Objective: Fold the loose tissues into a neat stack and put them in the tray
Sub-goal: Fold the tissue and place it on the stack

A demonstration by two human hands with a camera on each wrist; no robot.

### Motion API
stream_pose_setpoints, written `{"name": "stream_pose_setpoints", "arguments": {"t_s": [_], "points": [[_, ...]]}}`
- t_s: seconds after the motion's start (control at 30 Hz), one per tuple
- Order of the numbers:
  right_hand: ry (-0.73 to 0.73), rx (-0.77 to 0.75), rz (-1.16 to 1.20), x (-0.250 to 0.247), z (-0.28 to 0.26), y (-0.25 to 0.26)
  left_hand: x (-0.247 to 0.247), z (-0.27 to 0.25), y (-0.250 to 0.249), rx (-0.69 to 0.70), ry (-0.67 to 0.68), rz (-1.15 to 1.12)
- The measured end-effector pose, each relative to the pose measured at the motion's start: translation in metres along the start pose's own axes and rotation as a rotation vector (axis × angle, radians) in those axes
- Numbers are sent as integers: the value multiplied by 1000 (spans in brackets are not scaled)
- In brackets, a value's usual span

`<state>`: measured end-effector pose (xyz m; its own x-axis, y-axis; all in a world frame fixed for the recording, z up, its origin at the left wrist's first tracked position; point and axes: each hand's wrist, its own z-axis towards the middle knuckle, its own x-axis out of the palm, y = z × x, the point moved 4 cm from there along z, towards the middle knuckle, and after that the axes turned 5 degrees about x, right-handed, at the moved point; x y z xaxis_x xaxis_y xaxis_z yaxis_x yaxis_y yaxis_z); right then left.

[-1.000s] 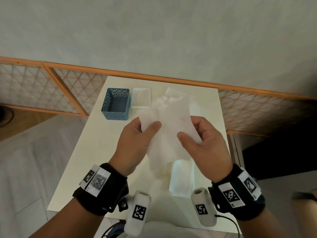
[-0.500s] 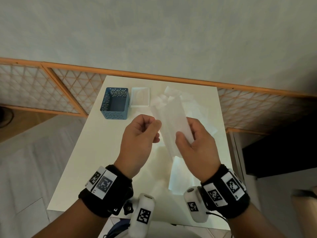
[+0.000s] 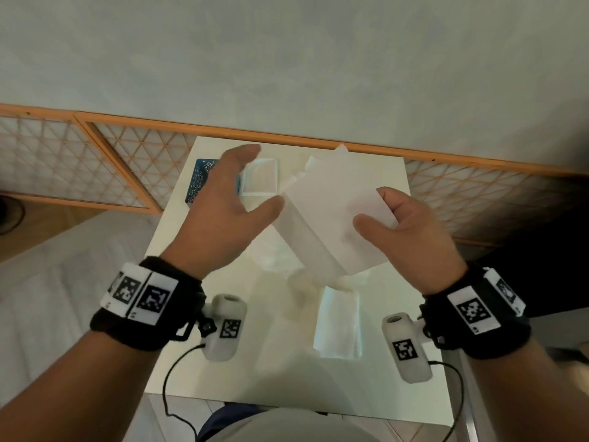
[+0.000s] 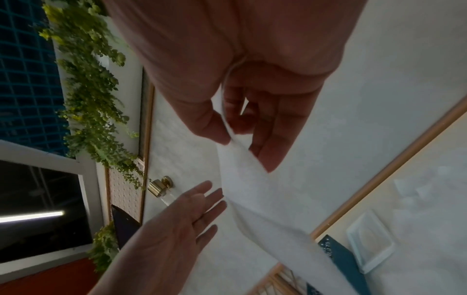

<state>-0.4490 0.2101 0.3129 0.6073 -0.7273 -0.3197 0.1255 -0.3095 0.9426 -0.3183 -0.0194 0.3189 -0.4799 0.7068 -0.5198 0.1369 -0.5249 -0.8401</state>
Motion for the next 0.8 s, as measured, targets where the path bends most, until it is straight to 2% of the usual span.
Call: {"name": "stream_pose_setpoints", "arguments": {"t_s": [0.1, 0.17, 0.23, 0.3, 0.43, 0.67, 0.8], "points": [[40, 16, 67, -7, 7, 5, 7, 9, -11, -13, 288, -47], [46, 20, 148, -10, 12, 5, 14, 10, -14, -45, 354, -187], [49, 41, 259, -12, 16, 3, 20, 9, -14, -44, 340, -298], [-13, 75, 288, -15, 20, -5, 24, 9, -13, -52, 294, -375], [-209, 29, -63, -19, 16, -15, 26, 7, -7, -39, 209, -419], [-160, -375, -385, 11, -8, 9, 29, 5, -4, 9, 172, -301], [-44, -365, -475, 31, -6, 2, 34, 4, -1, 10, 209, -329]]}}
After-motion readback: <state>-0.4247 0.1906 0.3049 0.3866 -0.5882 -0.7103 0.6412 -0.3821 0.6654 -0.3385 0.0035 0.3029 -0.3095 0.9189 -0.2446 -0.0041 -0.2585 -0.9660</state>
